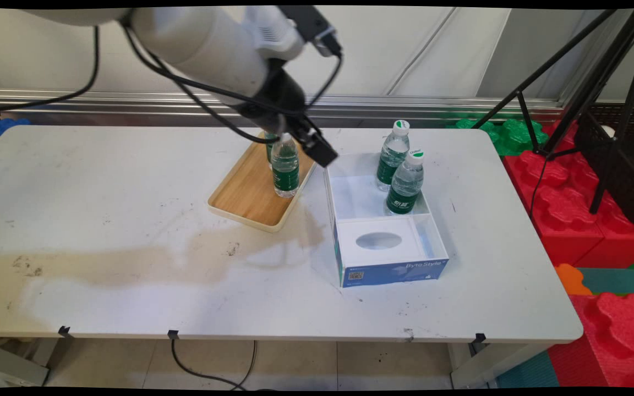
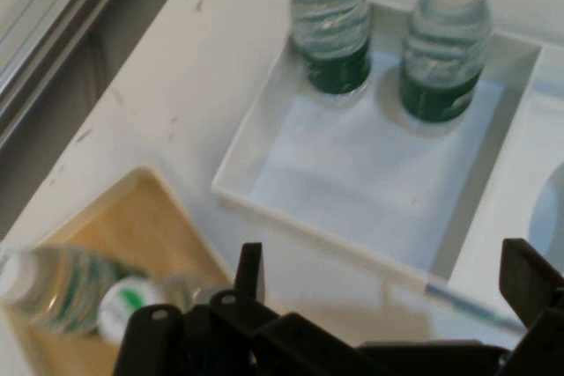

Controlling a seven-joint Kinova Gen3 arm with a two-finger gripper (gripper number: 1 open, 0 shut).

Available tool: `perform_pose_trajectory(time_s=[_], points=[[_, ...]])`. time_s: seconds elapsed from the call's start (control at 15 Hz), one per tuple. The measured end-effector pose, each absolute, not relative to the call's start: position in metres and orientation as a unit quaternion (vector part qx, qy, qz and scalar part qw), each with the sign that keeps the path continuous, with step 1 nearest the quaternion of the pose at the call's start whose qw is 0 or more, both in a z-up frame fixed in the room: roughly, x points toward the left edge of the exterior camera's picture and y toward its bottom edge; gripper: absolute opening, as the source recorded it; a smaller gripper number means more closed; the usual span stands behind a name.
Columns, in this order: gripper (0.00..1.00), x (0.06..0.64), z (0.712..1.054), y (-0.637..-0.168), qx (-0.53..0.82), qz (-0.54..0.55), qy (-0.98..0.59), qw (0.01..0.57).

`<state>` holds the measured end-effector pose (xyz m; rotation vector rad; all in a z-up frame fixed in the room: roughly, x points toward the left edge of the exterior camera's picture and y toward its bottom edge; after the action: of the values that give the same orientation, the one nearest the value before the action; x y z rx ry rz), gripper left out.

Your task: Pick up the green bottle from the white box

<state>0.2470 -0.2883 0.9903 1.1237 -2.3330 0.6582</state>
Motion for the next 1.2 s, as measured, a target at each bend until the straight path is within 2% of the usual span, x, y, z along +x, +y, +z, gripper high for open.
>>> perform_pose_trajectory(time_s=[0.27, 1.2], points=[[1.0, 0.206, 0.976, -0.314, 0.414, 0.234, -0.845, 0.246], [1.0, 0.129, 0.912, -0.391, 0.43, 0.215, -0.839, 0.256]])
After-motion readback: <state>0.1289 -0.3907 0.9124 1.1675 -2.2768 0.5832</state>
